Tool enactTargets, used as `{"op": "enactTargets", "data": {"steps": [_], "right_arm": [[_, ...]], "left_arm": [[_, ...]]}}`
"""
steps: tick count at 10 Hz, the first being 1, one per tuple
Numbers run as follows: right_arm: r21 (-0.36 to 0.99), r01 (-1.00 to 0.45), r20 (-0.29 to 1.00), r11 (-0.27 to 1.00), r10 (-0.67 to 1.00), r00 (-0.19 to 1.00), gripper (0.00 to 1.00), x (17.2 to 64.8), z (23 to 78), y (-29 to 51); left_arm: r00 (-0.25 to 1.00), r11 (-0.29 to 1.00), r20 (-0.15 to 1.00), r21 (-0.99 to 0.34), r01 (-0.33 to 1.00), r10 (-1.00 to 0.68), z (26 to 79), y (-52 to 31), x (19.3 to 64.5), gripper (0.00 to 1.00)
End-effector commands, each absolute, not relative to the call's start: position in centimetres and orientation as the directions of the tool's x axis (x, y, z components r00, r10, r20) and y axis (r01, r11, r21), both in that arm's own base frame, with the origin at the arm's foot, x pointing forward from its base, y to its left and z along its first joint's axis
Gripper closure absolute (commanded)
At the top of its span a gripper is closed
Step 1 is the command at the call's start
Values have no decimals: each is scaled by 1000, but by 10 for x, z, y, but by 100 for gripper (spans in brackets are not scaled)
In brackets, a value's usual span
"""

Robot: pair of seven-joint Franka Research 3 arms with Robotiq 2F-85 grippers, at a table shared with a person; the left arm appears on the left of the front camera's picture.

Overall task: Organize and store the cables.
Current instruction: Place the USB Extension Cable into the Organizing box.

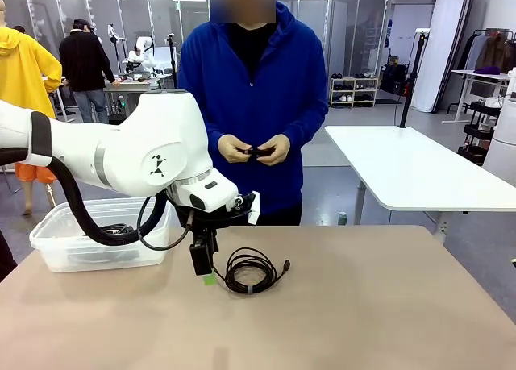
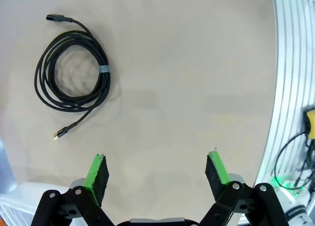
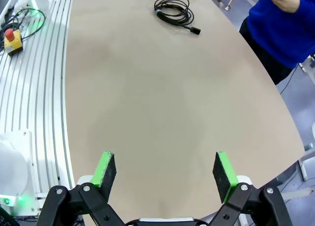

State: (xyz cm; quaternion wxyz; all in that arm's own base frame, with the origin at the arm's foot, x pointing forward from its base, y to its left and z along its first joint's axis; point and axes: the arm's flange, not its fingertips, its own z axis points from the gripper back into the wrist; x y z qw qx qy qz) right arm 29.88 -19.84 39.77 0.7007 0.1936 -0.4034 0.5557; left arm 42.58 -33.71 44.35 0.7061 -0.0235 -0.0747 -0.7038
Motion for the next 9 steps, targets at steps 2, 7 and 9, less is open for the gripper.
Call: {"op": "enactTargets", "data": {"steps": [2, 7, 9], "right_arm": [[-170, -933, 792, 318, 608, 63, 0, 298, 400, -198], [-170, -933, 792, 318, 608, 63, 0, 298, 400, -198], [-170, -933, 792, 318, 608, 63, 0, 298, 400, -198]], "left_arm": [[-3, 4, 123, 62, 998, -992, 429, -355, 435, 0], [35, 41, 60, 98, 994, -998, 375, -400, 479, 0], [57, 62, 61, 85, 994, -997, 362, -401, 486, 0]]}}
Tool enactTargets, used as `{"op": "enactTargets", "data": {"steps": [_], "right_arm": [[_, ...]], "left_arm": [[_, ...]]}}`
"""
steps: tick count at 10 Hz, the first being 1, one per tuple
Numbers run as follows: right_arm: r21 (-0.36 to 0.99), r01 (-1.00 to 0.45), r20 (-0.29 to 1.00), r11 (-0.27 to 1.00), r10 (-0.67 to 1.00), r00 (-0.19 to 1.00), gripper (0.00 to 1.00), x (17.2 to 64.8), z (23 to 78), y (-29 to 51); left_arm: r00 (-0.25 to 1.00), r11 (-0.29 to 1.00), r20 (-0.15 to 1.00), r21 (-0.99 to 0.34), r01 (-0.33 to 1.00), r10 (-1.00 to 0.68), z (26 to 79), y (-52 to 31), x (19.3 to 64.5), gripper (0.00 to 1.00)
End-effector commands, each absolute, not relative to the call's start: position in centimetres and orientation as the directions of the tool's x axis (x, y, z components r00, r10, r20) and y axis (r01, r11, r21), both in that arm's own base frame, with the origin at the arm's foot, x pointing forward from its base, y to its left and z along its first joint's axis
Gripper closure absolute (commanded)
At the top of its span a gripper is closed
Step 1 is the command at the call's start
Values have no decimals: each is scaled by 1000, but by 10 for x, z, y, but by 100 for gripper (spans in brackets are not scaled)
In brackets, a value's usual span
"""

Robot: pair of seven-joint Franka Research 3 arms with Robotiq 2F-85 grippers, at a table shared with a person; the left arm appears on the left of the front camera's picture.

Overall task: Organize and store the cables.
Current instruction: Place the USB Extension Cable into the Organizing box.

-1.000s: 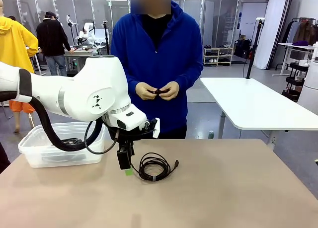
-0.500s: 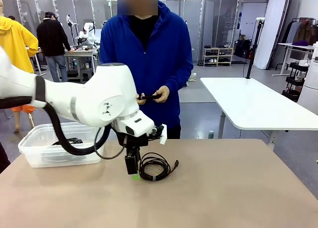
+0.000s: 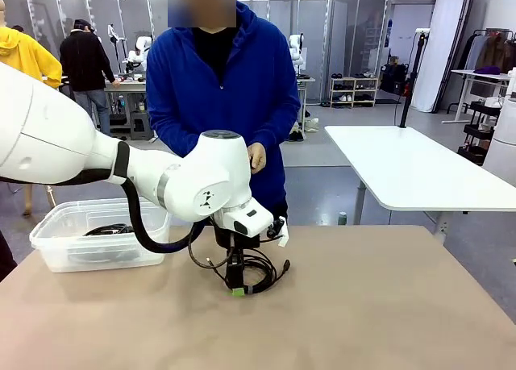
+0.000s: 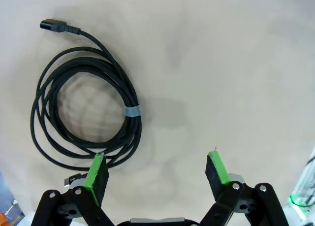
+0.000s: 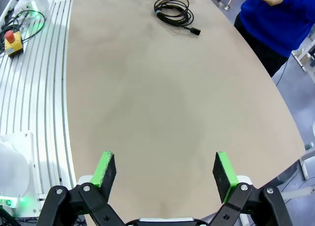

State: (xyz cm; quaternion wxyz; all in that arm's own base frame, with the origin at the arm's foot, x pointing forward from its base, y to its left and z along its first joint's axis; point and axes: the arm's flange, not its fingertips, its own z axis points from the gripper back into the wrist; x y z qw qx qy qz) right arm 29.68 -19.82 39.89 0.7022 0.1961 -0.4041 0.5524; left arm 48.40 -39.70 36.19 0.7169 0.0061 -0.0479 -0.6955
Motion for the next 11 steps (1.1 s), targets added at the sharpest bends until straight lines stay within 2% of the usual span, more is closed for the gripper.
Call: {"op": "enactTargets", "data": {"steps": [1, 10, 11], "right_arm": [[-170, -933, 792, 318, 608, 63, 0, 298, 400, -198], [-170, -933, 792, 318, 608, 63, 0, 298, 400, -198], [-170, -933, 792, 318, 608, 63, 0, 298, 400, -198]], "left_arm": [[63, 68, 63, 84, 994, -996, 358, -401, 490, 0], [55, 54, 40, -11, 998, -998, 325, -426, 511, 0], [55, 55, 36, -10, 998, -998, 324, -427, 512, 29]]}}
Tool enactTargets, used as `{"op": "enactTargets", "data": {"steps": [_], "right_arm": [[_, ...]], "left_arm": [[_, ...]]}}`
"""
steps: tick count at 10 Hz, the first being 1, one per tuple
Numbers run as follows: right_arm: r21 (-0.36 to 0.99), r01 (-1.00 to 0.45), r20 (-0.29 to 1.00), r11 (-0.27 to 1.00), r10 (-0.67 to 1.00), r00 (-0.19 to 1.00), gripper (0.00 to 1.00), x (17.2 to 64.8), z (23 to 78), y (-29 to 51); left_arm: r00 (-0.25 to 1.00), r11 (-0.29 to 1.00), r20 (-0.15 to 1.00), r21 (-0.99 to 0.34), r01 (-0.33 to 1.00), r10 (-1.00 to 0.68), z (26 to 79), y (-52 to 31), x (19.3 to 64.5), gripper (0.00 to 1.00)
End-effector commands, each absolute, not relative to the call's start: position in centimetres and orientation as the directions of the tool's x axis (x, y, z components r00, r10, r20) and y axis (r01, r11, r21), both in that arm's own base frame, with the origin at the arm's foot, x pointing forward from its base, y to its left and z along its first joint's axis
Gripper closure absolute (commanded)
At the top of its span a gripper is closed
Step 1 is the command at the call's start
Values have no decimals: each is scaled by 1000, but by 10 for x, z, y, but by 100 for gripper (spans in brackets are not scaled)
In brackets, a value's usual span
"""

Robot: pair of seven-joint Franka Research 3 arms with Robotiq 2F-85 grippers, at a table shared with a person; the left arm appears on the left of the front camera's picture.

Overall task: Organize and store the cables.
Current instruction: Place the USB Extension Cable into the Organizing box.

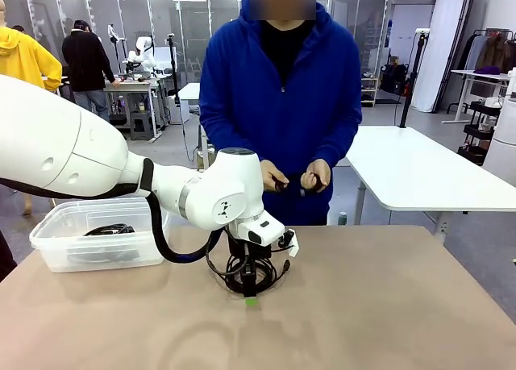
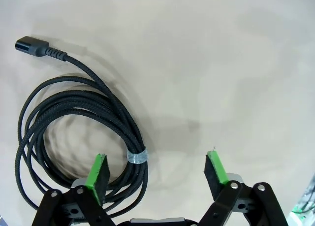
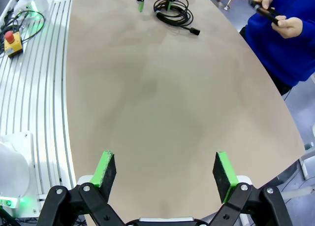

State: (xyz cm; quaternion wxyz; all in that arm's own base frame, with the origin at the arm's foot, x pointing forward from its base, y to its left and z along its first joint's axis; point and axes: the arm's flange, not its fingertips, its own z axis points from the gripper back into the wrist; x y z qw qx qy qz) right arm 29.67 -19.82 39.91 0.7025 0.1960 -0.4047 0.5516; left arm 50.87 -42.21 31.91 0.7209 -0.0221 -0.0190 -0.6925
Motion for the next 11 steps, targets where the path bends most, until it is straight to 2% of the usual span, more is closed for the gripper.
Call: {"op": "enactTargets", "data": {"steps": [1, 2, 3, 5, 6, 7, 11], "right_arm": [[-170, -933, 792, 318, 608, 63, 0, 298, 400, -198], [-170, -933, 792, 318, 608, 63, 0, 298, 400, -198], [-170, -933, 792, 318, 608, 63, 0, 298, 400, -198], [-170, -933, 792, 318, 608, 63, 0, 298, 400, -198], [-170, -933, 792, 318, 608, 63, 0, 298, 400, -198], [-170, -933, 792, 318, 608, 63, 0, 298, 400, -198], [-170, -933, 792, 318, 608, 63, 0, 298, 400, -198]], "left_arm": [[62, 62, 29, -10, 998, -998, 321, -426, 513, 53], [64, 64, 26, -16, 998, -998, 319, -426, 514, 87], [64, 64, 21, -23, 998, -998, 317, -426, 515, 100], [68, 68, 20, -24, 997, -997, 314, -424, 516, 100], [69, 68, 19, -23, 997, -997, 314, -424, 516, 95], [68, 67, 21, -20, 998, -997, 314, -423, 516, 100], [68, 68, 17, -17, 998, -997, 316, -424, 515, 100]]}}
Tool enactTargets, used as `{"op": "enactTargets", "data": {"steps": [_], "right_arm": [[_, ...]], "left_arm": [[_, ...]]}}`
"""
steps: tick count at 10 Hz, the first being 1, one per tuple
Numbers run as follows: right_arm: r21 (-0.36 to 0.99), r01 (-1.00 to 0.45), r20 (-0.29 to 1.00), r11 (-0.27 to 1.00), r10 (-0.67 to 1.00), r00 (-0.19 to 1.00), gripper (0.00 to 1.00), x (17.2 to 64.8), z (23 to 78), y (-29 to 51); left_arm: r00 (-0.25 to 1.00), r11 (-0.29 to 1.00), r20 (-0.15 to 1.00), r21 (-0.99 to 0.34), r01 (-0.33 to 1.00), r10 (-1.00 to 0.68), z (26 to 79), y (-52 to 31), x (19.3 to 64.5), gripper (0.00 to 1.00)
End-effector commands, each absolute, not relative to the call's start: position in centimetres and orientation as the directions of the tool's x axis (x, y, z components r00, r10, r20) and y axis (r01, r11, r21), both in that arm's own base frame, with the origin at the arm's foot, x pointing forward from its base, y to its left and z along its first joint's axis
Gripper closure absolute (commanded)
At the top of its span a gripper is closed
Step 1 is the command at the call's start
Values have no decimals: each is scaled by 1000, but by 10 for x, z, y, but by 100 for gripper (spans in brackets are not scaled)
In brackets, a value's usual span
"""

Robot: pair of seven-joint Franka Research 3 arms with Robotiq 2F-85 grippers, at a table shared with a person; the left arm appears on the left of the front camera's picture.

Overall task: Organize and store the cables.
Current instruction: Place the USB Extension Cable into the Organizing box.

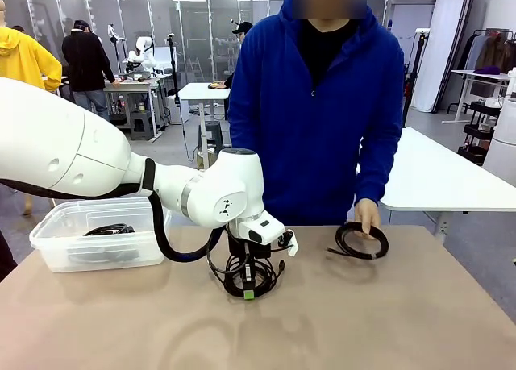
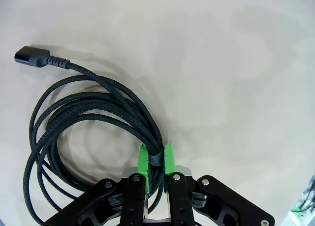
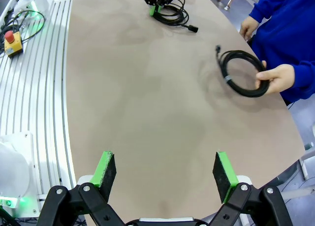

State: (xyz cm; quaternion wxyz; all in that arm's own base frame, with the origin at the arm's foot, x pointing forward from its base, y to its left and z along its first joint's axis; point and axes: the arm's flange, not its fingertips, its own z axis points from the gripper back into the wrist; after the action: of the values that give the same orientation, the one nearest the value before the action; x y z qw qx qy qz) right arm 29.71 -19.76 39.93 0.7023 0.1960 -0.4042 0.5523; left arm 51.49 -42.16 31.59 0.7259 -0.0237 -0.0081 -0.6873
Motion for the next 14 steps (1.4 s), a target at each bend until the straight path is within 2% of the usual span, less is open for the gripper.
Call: {"op": "enactTargets", "data": {"steps": [1, 2, 3, 4, 6, 8, 9, 10, 14], "right_arm": [[-170, -933, 792, 318, 608, 63, 0, 298, 400, -198], [-170, -933, 792, 318, 608, 63, 0, 298, 400, -198], [-170, -933, 792, 318, 608, 63, 0, 298, 400, -198], [-170, -933, 792, 318, 608, 63, 0, 298, 400, -198], [-170, -933, 792, 318, 608, 63, 0, 298, 400, -198], [-170, -933, 792, 318, 608, 63, 0, 298, 400, -198], [-170, -933, 792, 318, 608, 63, 0, 298, 400, -198], [-170, -933, 792, 318, 608, 63, 0, 298, 400, -198], [-170, -933, 792, 318, 608, 63, 0, 298, 400, -198]], "left_arm": [[67, 67, 15, -16, 998, -998, 319, -425, 515, 100], [57, 56, 21, -28, 998, -998, 330, -422, 513, 100], [-35, -35, -21, -23, 999, -999, 358, -421, 506, 100], [-71, -71, -60, 4, 997, -996, 404, -414, 499, 100], [-140, -143, -58, 65, 988, -989, 489, -396, 484, 100], [-129, -131, -27, 83, 988, -991, 510, -387, 480, 100], [-163, -164, -18, 86, 983, -986, 510, -389, 478, 100], [-119, -124, -53, 107, 987, -991, 527, -392, 474, 100], [-119, -124, -53, 107, 987, -991, 527, -392, 474, 100]]}}
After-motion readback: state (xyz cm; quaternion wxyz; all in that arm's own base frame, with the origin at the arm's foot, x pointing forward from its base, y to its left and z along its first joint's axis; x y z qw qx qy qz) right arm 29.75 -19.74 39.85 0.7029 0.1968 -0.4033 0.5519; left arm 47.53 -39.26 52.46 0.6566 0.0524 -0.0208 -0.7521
